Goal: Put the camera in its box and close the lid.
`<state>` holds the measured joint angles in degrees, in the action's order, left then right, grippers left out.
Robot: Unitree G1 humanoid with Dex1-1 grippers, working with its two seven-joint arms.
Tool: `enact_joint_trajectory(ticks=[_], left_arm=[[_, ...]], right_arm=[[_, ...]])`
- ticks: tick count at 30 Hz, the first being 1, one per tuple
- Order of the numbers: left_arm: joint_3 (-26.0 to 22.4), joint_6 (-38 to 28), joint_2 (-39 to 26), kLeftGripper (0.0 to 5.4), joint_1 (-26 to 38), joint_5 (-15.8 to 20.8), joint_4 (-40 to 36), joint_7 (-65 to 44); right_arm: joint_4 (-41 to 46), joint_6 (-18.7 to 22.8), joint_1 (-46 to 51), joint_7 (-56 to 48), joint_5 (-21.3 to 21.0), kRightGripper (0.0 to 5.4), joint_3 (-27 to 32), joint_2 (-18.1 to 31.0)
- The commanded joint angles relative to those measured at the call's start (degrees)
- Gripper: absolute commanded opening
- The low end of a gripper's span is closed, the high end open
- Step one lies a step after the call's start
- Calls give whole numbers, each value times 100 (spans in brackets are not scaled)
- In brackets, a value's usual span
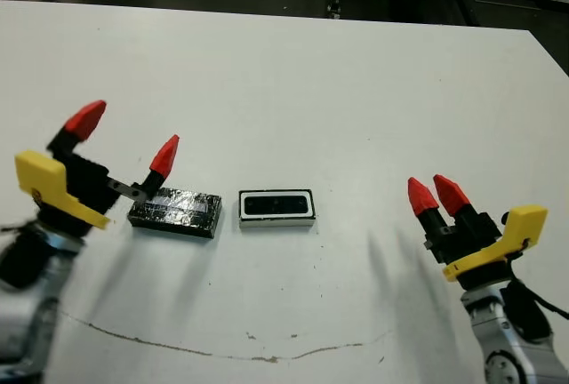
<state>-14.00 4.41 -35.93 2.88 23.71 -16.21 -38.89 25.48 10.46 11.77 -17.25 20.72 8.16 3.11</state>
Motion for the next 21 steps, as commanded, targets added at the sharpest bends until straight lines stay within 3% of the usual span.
enact_joint_trajectory(ticks=[1, 7, 11, 17, 21], left_arm=[[22, 427, -722, 540, 409, 142, 240, -726], [528, 913, -1614, 540, 1603, 87, 978, -2024], [1175, 1209, -1964, 540, 2584, 42, 1762, -3297], [1794, 778, -1668, 540, 3768, -95, 3432, -5113], [2375, 28, -1594, 540, 4137, 44, 4065, -5361]], right_arm=[[-146, -85, 21, 107, -5, 112, -34, -27], [-275, -140, -11, 115, 35, 8, -97, -54], [-257, -118, -2, 192, 13, 2, -133, -58], [-277, -168, 14, 226, -33, 2, -180, -48], [-259, -128, 22, 264, -27, 2, -200, -50]])
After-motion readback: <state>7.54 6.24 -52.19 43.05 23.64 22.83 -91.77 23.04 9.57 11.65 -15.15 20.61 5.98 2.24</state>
